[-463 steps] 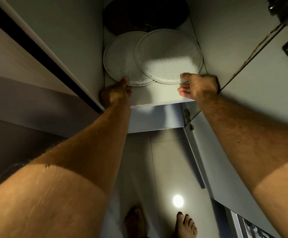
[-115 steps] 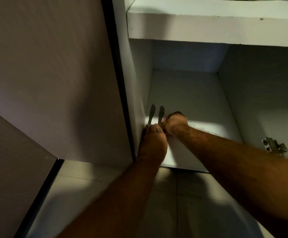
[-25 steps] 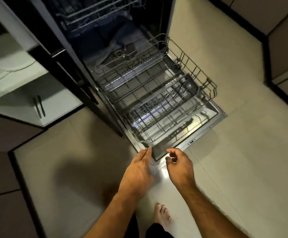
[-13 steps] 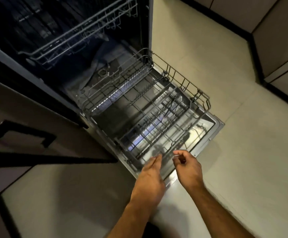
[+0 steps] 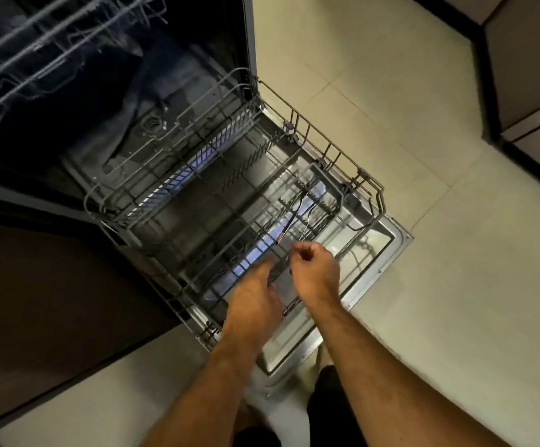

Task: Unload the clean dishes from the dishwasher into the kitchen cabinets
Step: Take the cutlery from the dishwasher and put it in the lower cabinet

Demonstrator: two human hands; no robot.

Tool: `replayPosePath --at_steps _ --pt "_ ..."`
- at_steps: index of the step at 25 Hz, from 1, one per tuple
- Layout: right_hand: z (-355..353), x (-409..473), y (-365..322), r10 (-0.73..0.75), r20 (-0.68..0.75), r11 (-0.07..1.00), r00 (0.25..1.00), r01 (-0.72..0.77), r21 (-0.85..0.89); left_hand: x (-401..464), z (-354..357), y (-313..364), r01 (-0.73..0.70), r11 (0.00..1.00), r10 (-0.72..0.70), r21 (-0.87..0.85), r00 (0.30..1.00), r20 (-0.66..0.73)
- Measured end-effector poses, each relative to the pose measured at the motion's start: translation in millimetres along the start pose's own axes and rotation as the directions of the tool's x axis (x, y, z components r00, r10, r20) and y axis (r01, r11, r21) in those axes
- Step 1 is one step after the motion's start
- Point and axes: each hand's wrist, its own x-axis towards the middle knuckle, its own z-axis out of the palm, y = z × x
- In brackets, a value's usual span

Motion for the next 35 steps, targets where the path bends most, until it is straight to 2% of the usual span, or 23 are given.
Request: replayPosePath --at_steps 2,7,10,14,22,24,28,30,33,35 --pt "-2.3 31.6 -10.7 0.058 0.005 0.996 0.998 -0.057 -0.062 34.7 3.9 10.9 0.028 0.998 -0.028 -0.061 1.000 0.007" --pt "-9.2 89.0 -19.5 0.105 0.042 0.964 0.994 -0.091 -0.251 100.7 23.3 19.3 0.208 0.961 -0.210 -0.179 0.978 0.010" --pt "-8.0 108.8 -12.4 0.191 0.079 0.945 0.978 -0.162 -0.283 117.1 36.5 12.6 0.165 0.975 -0.166 -0.152 0.986 0.004" --pt "-7.1 121.5 -3.7 0.211 0.110 0.942 0.971 -0.172 -0.289 136.1 52.5 5.7 0.072 0.997 -0.073 -0.035 0.997 -0.011" --pt "15.8 132.4 7.3 0.312 0.105 0.940 0.944 -0.290 -0.180 160.7 66.5 5.9 -0.028 0.996 0.026 0.086 0.999 0.020" --pt "21.0 136.6 13.9 0.298 0.109 0.949 0.948 -0.282 -0.145 169.4 64.3 4.5 -0.028 0.982 0.021 0.184 0.999 0.040" --pt "26.3 128.3 14.7 0.250 -0.064 0.939 0.966 -0.258 -0.227 158.6 61.3 5.5 -0.084 0.988 0.085 0.127 0.996 -0.007" --pt "28.6 124.6 15.3 0.197 -0.093 0.948 0.976 -0.213 -0.236 151.6 60.3 8.0 -0.089 0.988 0.095 0.125 0.995 -0.040" --pt "23.7 116.6 12.0 0.086 -0.088 0.953 0.992 -0.107 -0.283 143.3 53.8 11.8 -0.052 0.999 0.053 0.017 0.997 -0.055" --pt "18.3 109.6 10.7 -0.007 -0.047 0.963 0.999 -0.005 -0.269 132.4 45.6 12.0 0.035 0.996 -0.039 -0.080 0.998 -0.054"
